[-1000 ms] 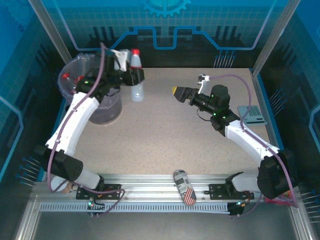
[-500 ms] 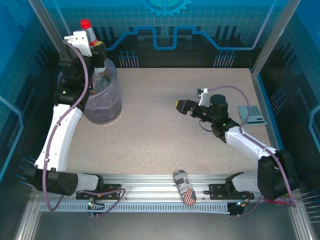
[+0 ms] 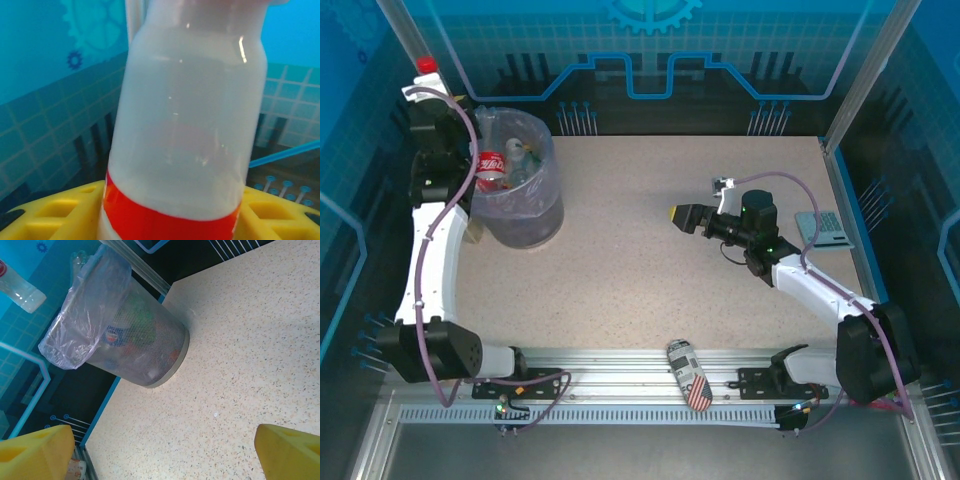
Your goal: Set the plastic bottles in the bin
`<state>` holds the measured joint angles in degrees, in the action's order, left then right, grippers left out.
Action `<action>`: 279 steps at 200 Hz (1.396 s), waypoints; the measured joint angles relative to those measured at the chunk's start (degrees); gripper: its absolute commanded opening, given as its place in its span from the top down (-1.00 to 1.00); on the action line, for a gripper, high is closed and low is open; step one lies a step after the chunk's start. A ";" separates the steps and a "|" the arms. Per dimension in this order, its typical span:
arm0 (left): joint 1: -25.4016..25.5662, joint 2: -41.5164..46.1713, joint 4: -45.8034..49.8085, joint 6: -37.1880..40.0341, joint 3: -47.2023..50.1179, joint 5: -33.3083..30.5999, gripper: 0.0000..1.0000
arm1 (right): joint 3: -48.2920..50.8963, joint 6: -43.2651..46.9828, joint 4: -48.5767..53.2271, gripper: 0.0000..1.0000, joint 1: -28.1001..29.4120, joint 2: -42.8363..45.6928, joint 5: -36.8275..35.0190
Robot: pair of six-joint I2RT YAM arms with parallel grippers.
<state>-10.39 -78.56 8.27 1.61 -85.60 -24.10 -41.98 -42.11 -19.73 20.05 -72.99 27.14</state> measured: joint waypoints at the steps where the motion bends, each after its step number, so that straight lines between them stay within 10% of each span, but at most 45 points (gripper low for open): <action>1: -0.15 -0.11 -0.02 -0.02 0.00 -0.09 -0.10 | 0.00 0.00 0.00 -0.88 0.00 0.00 0.04; 215: -5.14 -11.39 -2.71 -16.35 4.24 4.68 -0.21 | 0.00 2.97 2.78 -0.88 -0.04 -0.22 1.01; 279: -4.87 -7.61 2.64 -17.59 6.51 10.40 -0.62 | -0.02 3.19 2.58 -0.88 -0.15 -1.40 1.49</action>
<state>-15.27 -86.17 10.92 -15.99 -79.09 -13.69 -42.00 -38.92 -17.15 19.90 -74.39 28.62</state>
